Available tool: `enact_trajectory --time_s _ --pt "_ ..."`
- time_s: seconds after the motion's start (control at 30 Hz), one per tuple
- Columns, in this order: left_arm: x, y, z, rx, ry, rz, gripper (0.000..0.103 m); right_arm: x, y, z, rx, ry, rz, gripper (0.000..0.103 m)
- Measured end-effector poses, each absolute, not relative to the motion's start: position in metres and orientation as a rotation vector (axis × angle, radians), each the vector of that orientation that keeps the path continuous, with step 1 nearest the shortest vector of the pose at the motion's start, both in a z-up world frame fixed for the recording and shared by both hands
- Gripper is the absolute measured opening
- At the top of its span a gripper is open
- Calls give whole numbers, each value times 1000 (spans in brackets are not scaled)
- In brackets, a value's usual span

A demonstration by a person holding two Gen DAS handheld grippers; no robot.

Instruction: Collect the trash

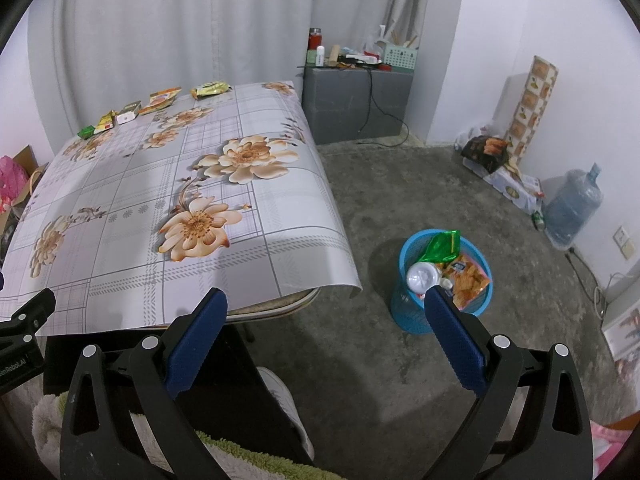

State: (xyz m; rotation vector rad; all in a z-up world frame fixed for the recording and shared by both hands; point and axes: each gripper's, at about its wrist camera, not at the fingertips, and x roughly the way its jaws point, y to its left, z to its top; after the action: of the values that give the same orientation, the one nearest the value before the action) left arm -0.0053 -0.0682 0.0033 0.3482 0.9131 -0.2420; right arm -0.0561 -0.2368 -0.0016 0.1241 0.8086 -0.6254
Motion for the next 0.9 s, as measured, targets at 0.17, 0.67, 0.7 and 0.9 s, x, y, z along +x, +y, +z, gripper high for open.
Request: enact_trajectory --time_s 0.17,0.67,0.7,0.9 --pt "-5 -68 3 348 914 -242 97 -56 -237 -1 123 809 -624 95" --pt "-5 -68 2 351 916 -243 97 -56 -237 -2 127 810 -625 95" --pt "-5 -68 2 352 916 -243 97 -56 -236 -1 127 809 -625 95" --pt "-5 -68 2 352 915 -243 97 -57 -236 -1 128 810 -626 95"
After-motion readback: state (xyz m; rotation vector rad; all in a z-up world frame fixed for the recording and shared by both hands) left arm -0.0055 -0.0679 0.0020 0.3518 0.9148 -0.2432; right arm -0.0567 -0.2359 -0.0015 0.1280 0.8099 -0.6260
